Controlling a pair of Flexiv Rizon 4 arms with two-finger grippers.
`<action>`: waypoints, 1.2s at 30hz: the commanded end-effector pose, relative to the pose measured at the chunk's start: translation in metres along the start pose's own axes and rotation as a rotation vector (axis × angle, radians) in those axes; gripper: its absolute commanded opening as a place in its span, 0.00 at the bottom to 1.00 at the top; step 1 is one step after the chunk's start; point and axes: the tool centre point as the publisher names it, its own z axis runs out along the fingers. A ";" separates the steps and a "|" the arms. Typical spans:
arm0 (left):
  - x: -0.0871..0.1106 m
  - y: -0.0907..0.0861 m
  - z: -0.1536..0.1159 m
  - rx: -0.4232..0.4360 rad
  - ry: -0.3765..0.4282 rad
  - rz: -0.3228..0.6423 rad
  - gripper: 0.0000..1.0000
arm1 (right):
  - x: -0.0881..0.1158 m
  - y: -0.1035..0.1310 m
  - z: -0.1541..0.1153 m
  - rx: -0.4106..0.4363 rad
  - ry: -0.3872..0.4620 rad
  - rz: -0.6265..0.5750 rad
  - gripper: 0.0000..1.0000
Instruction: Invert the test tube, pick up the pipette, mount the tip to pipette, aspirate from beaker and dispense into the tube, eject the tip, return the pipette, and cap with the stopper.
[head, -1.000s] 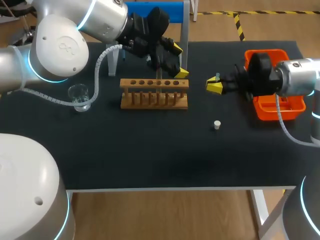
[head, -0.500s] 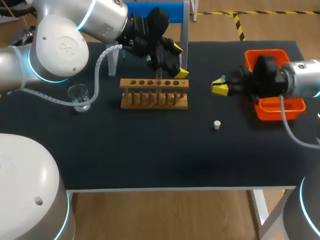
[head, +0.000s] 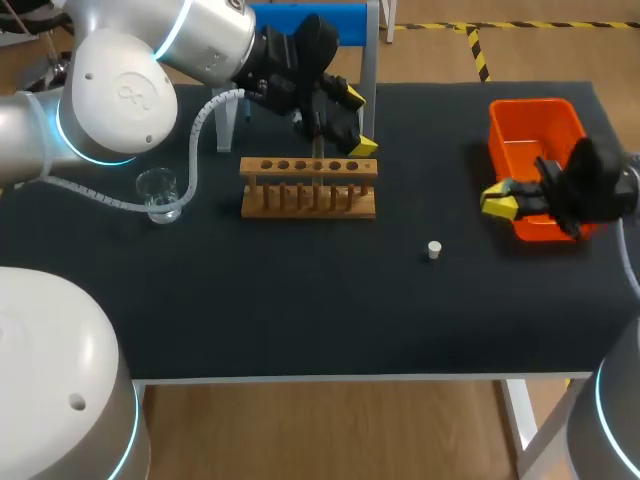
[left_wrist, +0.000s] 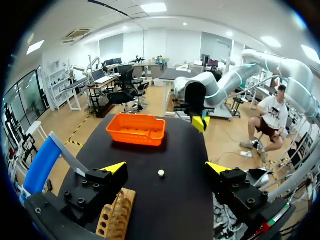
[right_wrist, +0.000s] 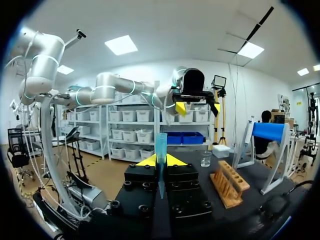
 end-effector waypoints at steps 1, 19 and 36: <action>0.000 -0.001 -0.001 -0.005 0.002 -0.002 1.00 | 0.007 -0.012 -0.015 0.002 -0.002 0.009 0.00; 0.000 -0.001 -0.001 -0.005 0.002 -0.002 1.00 | 0.009 -0.035 -0.037 -0.009 -0.050 0.012 0.00; 0.000 -0.001 -0.001 -0.005 0.002 -0.002 1.00 | 0.011 -0.035 -0.036 0.008 -0.033 0.009 0.00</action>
